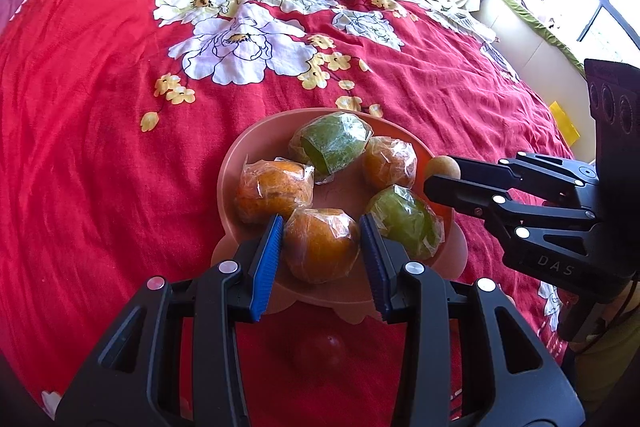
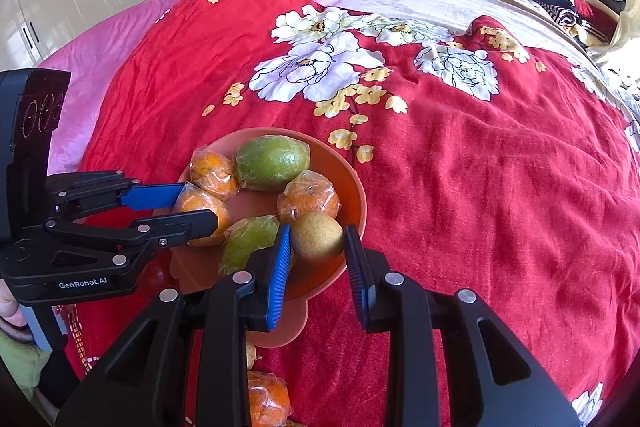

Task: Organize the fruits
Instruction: 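Carry the orange and brown fruit into the pink bowl and open both tools, then lift both open tools away from the bowl toward the remaining fruits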

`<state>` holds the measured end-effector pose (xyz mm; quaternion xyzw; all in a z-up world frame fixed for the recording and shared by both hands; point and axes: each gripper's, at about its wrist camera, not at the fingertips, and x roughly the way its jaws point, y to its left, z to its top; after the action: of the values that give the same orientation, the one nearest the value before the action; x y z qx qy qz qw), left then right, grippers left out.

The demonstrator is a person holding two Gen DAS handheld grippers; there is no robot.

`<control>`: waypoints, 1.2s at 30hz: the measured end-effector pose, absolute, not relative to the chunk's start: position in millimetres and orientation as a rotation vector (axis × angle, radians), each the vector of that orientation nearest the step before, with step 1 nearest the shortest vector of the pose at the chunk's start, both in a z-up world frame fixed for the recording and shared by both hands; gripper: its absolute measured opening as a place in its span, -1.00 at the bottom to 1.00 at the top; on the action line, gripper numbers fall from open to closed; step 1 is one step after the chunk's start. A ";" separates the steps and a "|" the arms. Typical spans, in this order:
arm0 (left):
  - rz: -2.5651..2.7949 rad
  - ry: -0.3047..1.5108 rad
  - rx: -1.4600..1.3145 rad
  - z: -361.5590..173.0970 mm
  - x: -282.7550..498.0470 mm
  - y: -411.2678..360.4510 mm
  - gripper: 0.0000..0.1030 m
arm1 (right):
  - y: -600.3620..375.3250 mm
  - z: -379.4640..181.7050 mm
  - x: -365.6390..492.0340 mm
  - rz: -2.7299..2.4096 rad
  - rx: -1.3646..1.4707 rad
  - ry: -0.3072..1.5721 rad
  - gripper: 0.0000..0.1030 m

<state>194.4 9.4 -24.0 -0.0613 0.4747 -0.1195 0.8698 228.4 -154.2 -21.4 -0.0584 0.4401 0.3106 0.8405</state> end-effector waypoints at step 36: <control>-0.249 0.993 -0.130 -23.3 194.2 9.4 -0.39 | -161.0 -15.2 221.4 0.654 -0.088 0.918 -0.16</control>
<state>194.2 9.4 -23.3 -0.0620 0.4746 -0.1191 0.8699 221.4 -161.0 -15.2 -0.0419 0.4350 0.3098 0.8444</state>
